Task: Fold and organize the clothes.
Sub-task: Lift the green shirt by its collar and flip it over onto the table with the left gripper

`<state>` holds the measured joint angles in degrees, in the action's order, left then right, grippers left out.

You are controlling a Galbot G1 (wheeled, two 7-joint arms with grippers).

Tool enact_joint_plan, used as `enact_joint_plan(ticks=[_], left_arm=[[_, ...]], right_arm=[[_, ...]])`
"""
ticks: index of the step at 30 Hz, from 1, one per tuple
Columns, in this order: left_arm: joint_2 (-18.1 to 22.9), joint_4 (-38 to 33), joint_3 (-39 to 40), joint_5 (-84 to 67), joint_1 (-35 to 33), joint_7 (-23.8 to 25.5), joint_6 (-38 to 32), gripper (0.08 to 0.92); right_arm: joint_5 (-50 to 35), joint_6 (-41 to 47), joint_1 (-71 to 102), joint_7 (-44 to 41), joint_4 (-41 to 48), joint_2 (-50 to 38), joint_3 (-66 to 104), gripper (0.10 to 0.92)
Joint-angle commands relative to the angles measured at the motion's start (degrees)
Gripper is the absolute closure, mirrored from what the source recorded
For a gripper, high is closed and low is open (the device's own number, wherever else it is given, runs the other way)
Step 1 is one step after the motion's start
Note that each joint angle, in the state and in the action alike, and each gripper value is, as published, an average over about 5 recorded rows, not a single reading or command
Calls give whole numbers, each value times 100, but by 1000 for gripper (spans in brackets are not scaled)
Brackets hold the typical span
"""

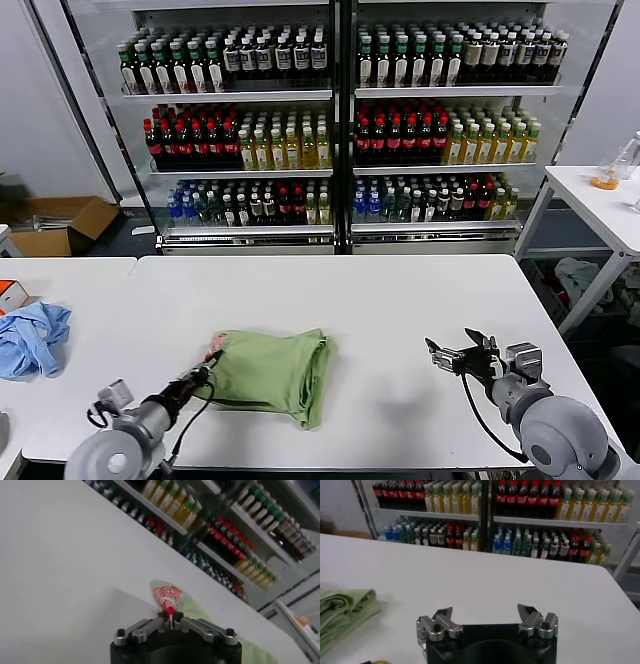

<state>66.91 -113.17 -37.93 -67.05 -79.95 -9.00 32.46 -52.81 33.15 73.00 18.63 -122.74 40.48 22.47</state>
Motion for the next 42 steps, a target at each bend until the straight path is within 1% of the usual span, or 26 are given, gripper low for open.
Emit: enact_joint_plan(ticks=[1,5,7,10,12,13,15,16,18,19,21,24,26,28,31,33,37,42], left_arm=[[-579,-225,-2285,-930,-462,11,61,899],[-1210,-205,-3416,-996,-631,61,73,899],[-1503,-187,-3801,-975,-704,118,78,899],[-1856,-332,-4019,-761,-772,251,84,899],[-1972,-601,-3832,-466,-754,338,85,899],[-1984,-757,-3625,-239,-736,389,85,899],[-1923,-1034,-2927,639,-705,554,78,899],[-1852,-1101,-2504,1148,-676,616,75,899],[-1640,-1068,-1384,2302,-555,662,70,899],[-1515,-993,-811,2765,-462,654,67,899],[-1240,-613,323,4006,-209,662,9,899],[-850,73,1501,5628,171,731,-119,899],[-667,175,1945,6108,329,735,-150,899],[-559,-15,2225,6266,429,740,-134,899],[-478,-394,2520,5932,665,712,-18,899],[-464,-478,2667,5573,903,680,22,899],[-434,-91,2949,5308,1436,685,-160,899],[-321,360,3398,5353,1979,895,-504,899]], right_arm=[[-8,0,-42,-8,13,38,-22,203],[-9,0,-88,-11,8,87,-64,203],[-8,0,-97,-15,-1,97,-77,203],[-9,0,-93,-22,-17,96,-83,203],[-6,0,-93,-24,-27,96,-97,203],[-3,0,-95,-25,-31,98,-109,203],[7,-1,-107,-24,-42,104,-145,203],[15,-1,-117,-23,-49,107,-166,203],[43,-1,-140,-18,-69,113,-215,203],[58,0,-148,-16,-80,114,-231,203],[89,0,-162,-15,-97,113,-256,203],[120,-1,-184,-17,-104,98,-262,203],[128,-1,-201,-17,-105,80,-253,203],[128,-1,-200,-15,-114,63,-229,203],[131,0,-163,-13,-142,52,-164,203],[139,0,-121,-16,-155,51,-116,203],[176,-1,-31,-29,-171,66,-30,203],[208,-1,27,-37,-175,89,30,203]])
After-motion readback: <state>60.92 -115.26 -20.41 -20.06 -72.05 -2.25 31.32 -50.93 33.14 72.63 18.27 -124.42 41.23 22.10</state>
